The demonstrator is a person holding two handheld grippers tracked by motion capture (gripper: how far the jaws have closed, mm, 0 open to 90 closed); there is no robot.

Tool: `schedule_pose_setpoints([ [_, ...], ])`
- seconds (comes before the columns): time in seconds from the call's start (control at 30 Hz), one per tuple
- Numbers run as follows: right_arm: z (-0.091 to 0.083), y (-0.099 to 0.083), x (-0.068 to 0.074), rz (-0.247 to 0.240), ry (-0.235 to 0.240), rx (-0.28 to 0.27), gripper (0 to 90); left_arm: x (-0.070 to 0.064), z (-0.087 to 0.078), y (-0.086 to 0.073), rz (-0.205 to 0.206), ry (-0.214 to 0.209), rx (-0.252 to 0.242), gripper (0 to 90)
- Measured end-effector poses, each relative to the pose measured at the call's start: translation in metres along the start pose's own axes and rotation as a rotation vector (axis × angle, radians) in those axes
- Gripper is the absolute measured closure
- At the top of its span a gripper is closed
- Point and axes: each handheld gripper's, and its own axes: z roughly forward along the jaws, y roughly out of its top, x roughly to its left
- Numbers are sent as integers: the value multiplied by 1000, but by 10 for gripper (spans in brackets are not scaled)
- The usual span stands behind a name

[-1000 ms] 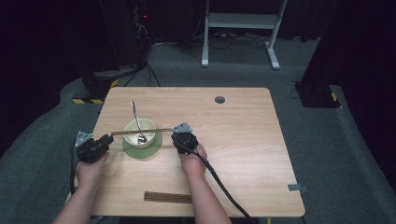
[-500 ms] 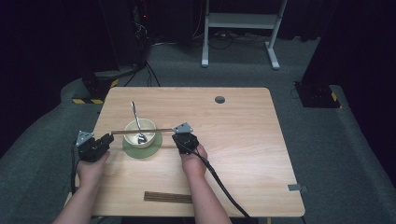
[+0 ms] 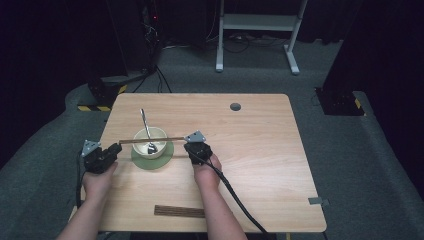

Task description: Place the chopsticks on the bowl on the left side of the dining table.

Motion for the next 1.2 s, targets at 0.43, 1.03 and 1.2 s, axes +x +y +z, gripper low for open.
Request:
schedule_pose_setpoints([
  [0.43, 0, 0, 0, 6, -9, -4, 863, -1, 0, 0, 7, -6, -1, 780],
  [1.03, 0, -3, -1, 7, -10, -2, 861, -2, 2, -1, 9, -14, 1, 781],
  [1.2, 0, -4, 0, 13, -8, 2, 860, -3, 2, 0, 6, -11, -2, 783],
])
